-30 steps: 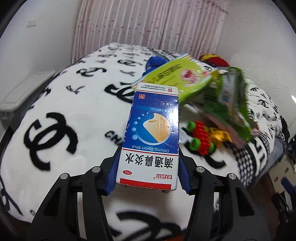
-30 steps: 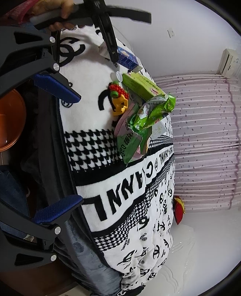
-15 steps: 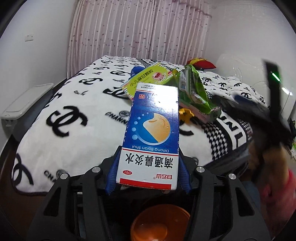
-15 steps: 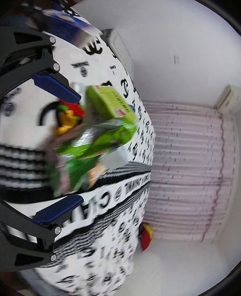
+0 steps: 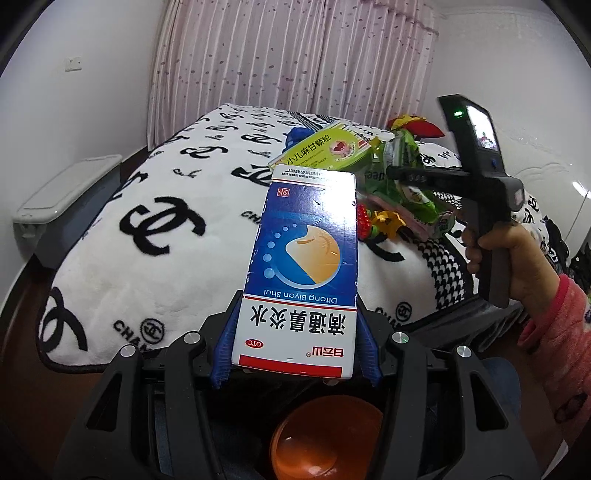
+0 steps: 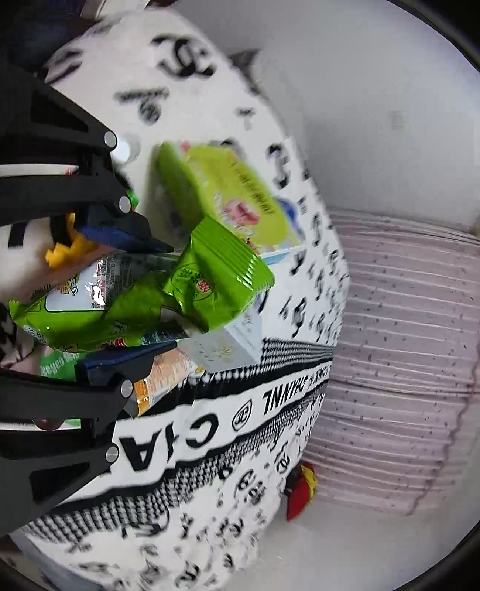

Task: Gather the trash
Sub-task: 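Grasp the green snack bag with the right gripper while the left gripper holds the box, then lower both held items over the orange bucket and open both grippers, then grasp the white bottle cap on the blanket with the left gripper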

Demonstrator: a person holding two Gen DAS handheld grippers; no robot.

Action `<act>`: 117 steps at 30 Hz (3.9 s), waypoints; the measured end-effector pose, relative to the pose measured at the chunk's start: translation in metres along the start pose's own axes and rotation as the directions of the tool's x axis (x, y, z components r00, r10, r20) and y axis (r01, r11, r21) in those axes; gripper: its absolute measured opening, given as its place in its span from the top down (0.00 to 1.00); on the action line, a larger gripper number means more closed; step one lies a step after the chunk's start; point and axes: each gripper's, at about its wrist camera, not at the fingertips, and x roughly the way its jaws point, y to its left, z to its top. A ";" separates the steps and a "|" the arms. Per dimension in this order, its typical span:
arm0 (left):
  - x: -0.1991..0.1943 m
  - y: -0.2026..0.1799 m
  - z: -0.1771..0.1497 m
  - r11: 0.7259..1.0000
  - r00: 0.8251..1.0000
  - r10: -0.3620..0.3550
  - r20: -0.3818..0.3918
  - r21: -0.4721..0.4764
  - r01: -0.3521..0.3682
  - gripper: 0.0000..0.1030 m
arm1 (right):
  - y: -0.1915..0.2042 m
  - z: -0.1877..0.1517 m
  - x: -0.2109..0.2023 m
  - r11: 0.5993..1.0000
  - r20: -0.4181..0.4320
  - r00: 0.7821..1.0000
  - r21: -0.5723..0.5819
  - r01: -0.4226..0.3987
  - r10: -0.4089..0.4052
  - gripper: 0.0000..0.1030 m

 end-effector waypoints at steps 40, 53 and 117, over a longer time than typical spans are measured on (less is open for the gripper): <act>0.078 -0.030 -0.147 0.967 0.789 -0.180 -0.588 0.040 0.250 0.49 | 0.027 -0.246 -0.079 0.918 -0.367 0.855 0.292 -0.268 0.366 0.58; 0.101 -0.028 -0.186 0.972 0.666 -0.145 -0.732 0.019 0.233 0.49 | 0.052 -0.293 -0.031 0.907 -0.532 0.749 0.354 -0.227 0.395 0.57; 0.097 -0.040 0.028 0.985 0.994 0.083 -0.073 0.154 -0.071 0.14 | -0.021 -0.222 -0.125 0.925 -0.172 0.971 0.367 -0.096 0.169 0.12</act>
